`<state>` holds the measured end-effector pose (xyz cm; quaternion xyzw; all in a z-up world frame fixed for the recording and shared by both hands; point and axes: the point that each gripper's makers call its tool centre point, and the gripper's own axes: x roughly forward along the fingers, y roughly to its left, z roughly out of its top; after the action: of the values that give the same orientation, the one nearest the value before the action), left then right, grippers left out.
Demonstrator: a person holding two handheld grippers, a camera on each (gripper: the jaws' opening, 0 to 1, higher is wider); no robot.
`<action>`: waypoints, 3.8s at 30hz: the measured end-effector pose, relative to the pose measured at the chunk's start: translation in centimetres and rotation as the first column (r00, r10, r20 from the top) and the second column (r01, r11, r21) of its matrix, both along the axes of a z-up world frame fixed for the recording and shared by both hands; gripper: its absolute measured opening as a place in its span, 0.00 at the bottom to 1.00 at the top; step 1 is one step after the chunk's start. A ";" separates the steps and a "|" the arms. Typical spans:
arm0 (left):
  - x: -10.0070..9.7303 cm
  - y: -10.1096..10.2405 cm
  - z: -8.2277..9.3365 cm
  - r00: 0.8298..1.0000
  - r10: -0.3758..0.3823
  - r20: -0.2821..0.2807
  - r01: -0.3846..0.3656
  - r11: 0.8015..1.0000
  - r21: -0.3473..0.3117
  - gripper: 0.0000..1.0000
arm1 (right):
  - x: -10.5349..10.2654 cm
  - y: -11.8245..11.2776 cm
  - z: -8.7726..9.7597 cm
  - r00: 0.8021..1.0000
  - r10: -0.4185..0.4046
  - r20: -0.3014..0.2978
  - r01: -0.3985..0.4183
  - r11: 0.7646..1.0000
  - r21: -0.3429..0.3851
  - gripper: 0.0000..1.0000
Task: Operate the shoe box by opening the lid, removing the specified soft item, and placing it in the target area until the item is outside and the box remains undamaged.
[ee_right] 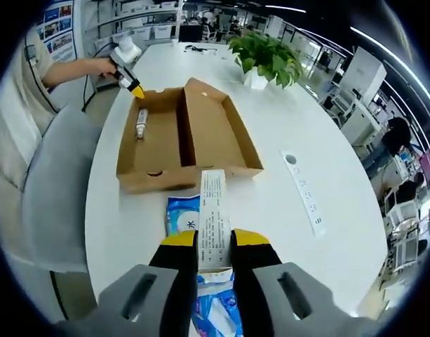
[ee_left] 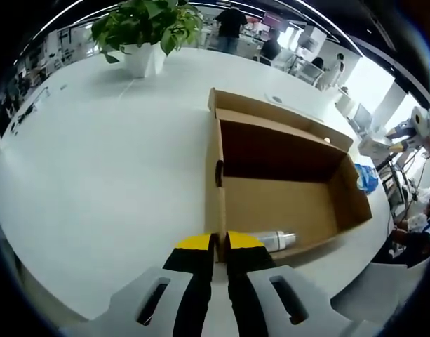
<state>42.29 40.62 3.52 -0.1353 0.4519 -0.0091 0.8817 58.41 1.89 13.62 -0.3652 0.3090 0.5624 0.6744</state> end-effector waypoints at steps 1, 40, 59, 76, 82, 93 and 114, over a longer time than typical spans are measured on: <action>0.0 0.0 0.0 1.000 0.000 0.000 0.000 1.000 0.001 0.03 | 0.3 -0.4 -0.3 1.000 0.001 0.002 -0.001 1.000 -0.014 0.15; 0.2 0.0 -0.1 1.000 -0.002 -0.008 0.002 1.000 -0.007 0.03 | 6.1 -8.2 -7.4 0.998 -0.057 -0.018 0.051 0.965 -0.256 0.15; 0.3 0.0 -0.2 1.000 0.001 -0.005 -0.001 1.000 -0.013 0.03 | 7.1 -12.7 -10.3 1.000 -0.001 -0.015 -0.005 0.921 -0.390 0.16; 0.3 0.0 -0.2 1.000 -0.001 -0.002 0.001 1.000 -0.016 0.04 | 7.4 -16.4 -12.8 0.995 0.099 -0.004 -0.086 0.843 -0.531 0.16; 0.2 0.0 -0.2 1.000 -0.001 -0.002 0.001 1.000 -0.017 0.04 | 7.5 -16.8 -13.1 0.996 0.084 0.007 -0.068 0.845 -0.531 0.16; 0.2 0.0 -0.2 1.000 -0.001 0.002 0.001 1.000 -0.016 0.04 | 8.0 -17.4 -13.1 0.994 0.103 0.026 -0.071 0.829 -0.555 0.16; 0.4 -0.2 -0.2 0.997 -0.069 -0.017 0.070 0.997 0.039 0.05 | 8.7 -17.5 -10.7 0.990 -0.006 0.141 0.077 0.859 -0.506 0.27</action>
<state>42.65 40.42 3.36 -0.1022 0.4631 -0.0298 0.8799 67.14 -15.65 2.97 -0.5608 0.4087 0.4200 0.5849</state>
